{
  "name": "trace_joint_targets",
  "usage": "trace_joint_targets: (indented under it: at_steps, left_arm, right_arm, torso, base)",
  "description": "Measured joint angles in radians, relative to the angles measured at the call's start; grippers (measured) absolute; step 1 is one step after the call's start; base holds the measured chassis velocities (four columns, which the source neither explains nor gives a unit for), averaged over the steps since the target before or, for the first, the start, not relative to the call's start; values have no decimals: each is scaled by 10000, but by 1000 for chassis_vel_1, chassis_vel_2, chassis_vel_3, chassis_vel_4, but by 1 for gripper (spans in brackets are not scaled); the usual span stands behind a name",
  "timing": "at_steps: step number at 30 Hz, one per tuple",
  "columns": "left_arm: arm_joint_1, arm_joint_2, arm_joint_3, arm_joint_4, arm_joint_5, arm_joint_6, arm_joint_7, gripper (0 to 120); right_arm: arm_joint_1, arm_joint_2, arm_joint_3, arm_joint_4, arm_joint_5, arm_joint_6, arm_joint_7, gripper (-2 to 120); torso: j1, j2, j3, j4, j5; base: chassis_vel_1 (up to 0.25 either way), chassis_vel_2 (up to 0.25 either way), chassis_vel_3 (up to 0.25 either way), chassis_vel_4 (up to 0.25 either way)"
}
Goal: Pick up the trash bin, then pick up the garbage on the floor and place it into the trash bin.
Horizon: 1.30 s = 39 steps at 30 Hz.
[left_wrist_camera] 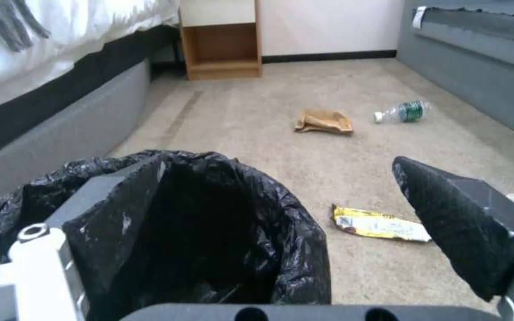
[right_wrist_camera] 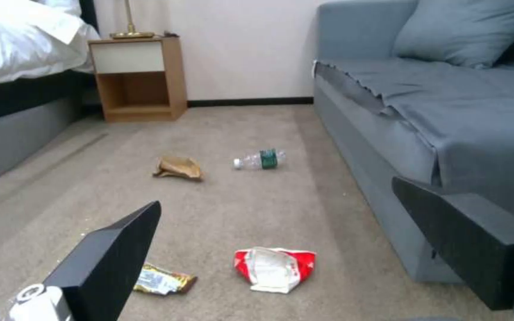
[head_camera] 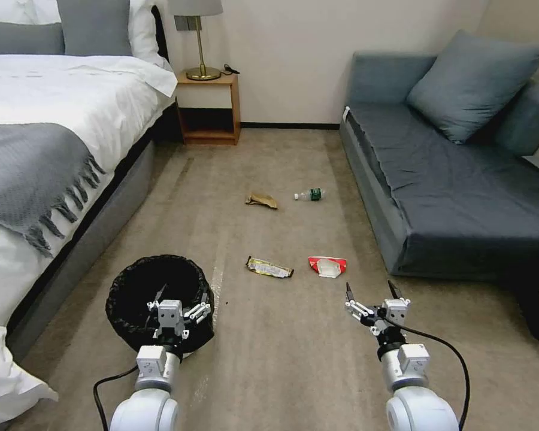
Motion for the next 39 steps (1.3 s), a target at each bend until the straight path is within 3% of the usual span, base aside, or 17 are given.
trace_joint_targets:
  at_steps: [22,26,27,31,34,36,38,39]
  left_arm:
    - [-7,0,0,0,0,18,-8,100]
    - [-302,-23,-51,43,-129,480,-476,100]
    - [-599,-43,-114,85,-273,939,-953,100]
    - [-896,-49,-134,91,-345,1194,-1197,100]
    - [-1574,-1,-252,-48,-638,2174,-2148,100]
    - [-1739,12,-276,-84,-721,2433,-2401,100]
    - [-2299,50,-372,-213,-987,3296,-3235,98]
    - [-2299,50,-372,-213,-987,3296,-3235,98]
  right_arm:
    - [5,0,0,0,6,-22,4,100]
    - [127,-13,-12,0,266,-507,231,100]
    - [250,-30,-28,0,530,-983,478,100]
    - [387,-97,-39,8,841,-1457,671,100]
    - [692,-480,33,175,1657,-2360,889,100]
    - [771,-583,53,219,1873,-2604,945,100]
    - [1046,-928,119,372,2592,-3389,1128,100]
    - [1046,-928,119,372,2592,-3389,1128,100]
  torso:
    - [0,0,0,0,0]
    - [0,0,0,0,0]
    - [0,0,0,0,0]
    - [0,-1,2,0,0]
    - [0,0,1,-1,0]
    - [0,0,1,-1,-1]
    - [0,0,1,-1,1]
    - [0,0,1,-1,1]
  base:
    - [0,0,0,0]
    - [0,0,0,0]
    - [0,0,0,0]
    - [0,0,0,0]
    - [0,0,0,0]
    - [0,0,0,0]
    - [0,0,0,0]
    - [0,0,0,0]
